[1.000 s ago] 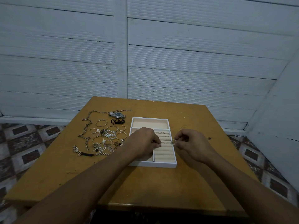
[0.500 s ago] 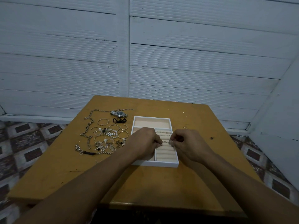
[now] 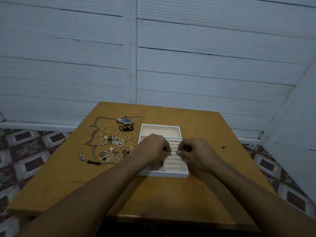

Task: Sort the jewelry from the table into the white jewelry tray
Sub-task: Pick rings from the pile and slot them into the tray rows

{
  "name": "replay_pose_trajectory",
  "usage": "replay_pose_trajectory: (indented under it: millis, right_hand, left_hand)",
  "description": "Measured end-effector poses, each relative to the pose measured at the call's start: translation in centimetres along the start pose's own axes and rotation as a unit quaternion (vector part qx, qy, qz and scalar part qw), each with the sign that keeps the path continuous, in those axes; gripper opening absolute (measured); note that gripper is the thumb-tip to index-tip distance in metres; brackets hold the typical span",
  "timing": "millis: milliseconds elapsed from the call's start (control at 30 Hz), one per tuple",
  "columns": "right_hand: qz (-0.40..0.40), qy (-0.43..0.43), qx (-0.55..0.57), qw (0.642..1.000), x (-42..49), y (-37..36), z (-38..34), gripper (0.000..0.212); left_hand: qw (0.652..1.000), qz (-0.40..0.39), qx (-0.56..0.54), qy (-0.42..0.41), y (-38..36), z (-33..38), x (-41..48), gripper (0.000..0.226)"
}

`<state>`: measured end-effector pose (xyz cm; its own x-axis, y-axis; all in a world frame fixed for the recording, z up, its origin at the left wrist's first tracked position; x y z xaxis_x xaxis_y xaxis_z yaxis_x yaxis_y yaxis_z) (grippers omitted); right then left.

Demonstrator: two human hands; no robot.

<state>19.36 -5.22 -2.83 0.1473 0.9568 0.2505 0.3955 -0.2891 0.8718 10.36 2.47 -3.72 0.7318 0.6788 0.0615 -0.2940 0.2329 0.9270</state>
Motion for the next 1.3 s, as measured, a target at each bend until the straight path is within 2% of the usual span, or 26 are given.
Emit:
replay_pose_trajectory:
  millis: [100, 200, 767, 1300]
  right_hand:
    - [-0.007, 0.007, -0.007, 1.000, 0.2, -0.2, -0.1, 0.010]
    - [-0.015, 0.008, -0.013, 1.000, 0.2, -0.3, -0.1, 0.010]
    - [-0.058, 0.009, -0.089, 0.994, 0.2, -0.6, -1.0, 0.022]
    - [-0.035, 0.011, -0.093, 0.995, 0.3, -1.2, -0.5, 0.019]
  left_hand:
    - [0.999, 0.010, -0.052, 0.006, 0.7, -0.5, -0.4, 0.029]
    - [0.996, 0.031, -0.083, 0.021, 1.7, -1.3, -0.5, 0.026]
    - [0.997, 0.037, -0.067, 0.024, 1.7, -1.8, -0.5, 0.027]
    - [0.997, 0.025, -0.067, 0.019, 1.5, -1.8, -0.4, 0.027]
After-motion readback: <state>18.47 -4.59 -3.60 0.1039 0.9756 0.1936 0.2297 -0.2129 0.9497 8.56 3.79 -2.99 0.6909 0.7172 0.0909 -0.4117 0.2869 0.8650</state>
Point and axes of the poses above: each hand's wrist, its own x-axis towards the middle knuckle, its own y-axis out of the back of the hand, z = x × y, the point moved 10 cm from there along x, towards the middle knuckle, and after that the axes turned 11 degrees about y, right-handed, at the moved point
